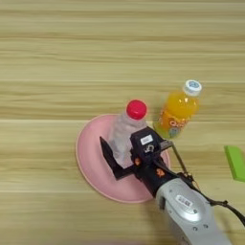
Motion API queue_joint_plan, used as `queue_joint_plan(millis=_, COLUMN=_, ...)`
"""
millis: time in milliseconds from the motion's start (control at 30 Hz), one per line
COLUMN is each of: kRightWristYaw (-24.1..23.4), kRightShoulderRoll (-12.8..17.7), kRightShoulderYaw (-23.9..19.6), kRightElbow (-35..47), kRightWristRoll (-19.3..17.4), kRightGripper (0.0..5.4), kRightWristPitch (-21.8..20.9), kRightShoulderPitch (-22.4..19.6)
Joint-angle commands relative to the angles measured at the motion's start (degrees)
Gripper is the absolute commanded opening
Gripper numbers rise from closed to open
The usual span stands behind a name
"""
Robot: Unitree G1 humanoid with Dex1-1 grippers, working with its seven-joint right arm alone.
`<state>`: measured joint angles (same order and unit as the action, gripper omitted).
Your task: Move the objects on the table
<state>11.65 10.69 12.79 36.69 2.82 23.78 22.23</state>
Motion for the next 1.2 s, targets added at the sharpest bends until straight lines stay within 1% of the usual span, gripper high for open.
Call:
queue_joint_plan(millis=33, kRightWristYaw=-0.50, kRightShoulderRoll=-0.19, kRightShoulderYaw=-0.95, kRightElbow=2.15, kRightWristRoll=-0.27, kRightGripper=5.37, kRightWristPitch=-2.06, kRightShoulderPitch=-1.63)
queue_joint_plan(millis=233, kRightWristYaw=-0.69, kRightShoulderRoll=-0.63, kRightShoulderYaw=-1.02, kRightElbow=2.73, kRightWristRoll=-0.40, kRightGripper=5.37, kRightWristPitch=-2.02, kRightShoulderPitch=-1.82)
queue_joint_plan(millis=700, kRightWristYaw=-0.98, kRightShoulderRoll=-2.01, kRightShoulderYaw=-0.71, kRightElbow=2.56, kRightWristRoll=-0.16, kRightGripper=5.37, kRightWristPitch=-3.83, kRightShoulderPitch=-1.34)
queue_joint_plan(millis=1200, kRightWristYaw=-1.90, kRightShoulderRoll=-2.09, kRightShoulderYaw=0.60, kRightElbow=8.52, kRightWristRoll=0.29, kRightGripper=5.37, kRightWristPitch=-2.39, kRightShoulderPitch=0.39)
